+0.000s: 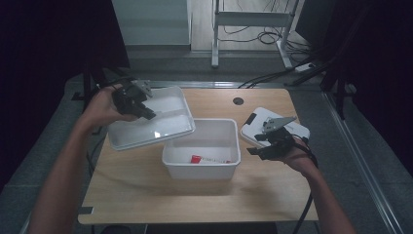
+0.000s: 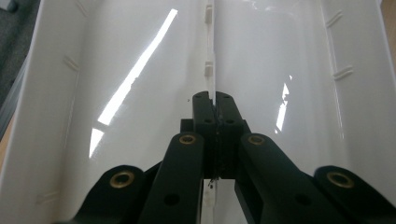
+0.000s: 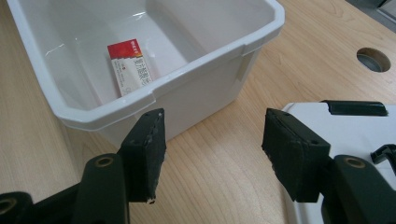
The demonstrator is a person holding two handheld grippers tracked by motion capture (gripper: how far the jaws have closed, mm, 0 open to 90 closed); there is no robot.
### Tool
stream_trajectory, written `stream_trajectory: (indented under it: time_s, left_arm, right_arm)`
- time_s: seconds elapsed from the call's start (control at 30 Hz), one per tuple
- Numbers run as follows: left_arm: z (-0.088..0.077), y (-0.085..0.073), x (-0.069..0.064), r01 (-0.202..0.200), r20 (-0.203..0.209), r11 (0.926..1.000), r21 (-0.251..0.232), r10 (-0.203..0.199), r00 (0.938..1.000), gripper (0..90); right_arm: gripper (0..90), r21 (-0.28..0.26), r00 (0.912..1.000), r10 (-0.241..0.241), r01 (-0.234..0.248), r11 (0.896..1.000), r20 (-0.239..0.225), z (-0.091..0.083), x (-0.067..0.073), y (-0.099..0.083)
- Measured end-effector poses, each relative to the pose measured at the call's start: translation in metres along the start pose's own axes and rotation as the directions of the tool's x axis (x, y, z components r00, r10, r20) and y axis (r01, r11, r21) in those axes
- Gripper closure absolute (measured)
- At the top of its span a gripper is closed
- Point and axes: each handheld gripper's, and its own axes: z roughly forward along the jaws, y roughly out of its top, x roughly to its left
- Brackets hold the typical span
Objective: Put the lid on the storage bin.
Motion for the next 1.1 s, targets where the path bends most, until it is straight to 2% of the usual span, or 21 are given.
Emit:
stream_trajectory:
  time_s: [0.17, 0.6, 1.1]
  left_arm:
    - [0.006, 0.013, -0.003, -0.034, 0.017, 0.9994, 0.0, 0.034, 0.9993, 89.8]
    - [0.036, 0.039, -0.01, -0.07, 0.063, 0.9974, -0.018, 0.071, 0.9955, 89.8]
    - [0.067, 0.065, -0.021, -0.115, 0.138, 0.9925, -0.041, 0.12, 0.9831, 89.9]
  right_arm:
    - [39.0, 0.007, 1.0, 0.0, 0.0, 1.0, 0.0, 0.001, 0.0, 0.0]
    - [39.2, 0.014, 0.9999, 0.008, -0.009, 1.0, 0.005, -0.002, -0.002, -0.002]
    - [39.3, 0.029, 0.9996, 0.021, -0.021, 0.999, 0.019, -0.005, -0.007, -0.007]
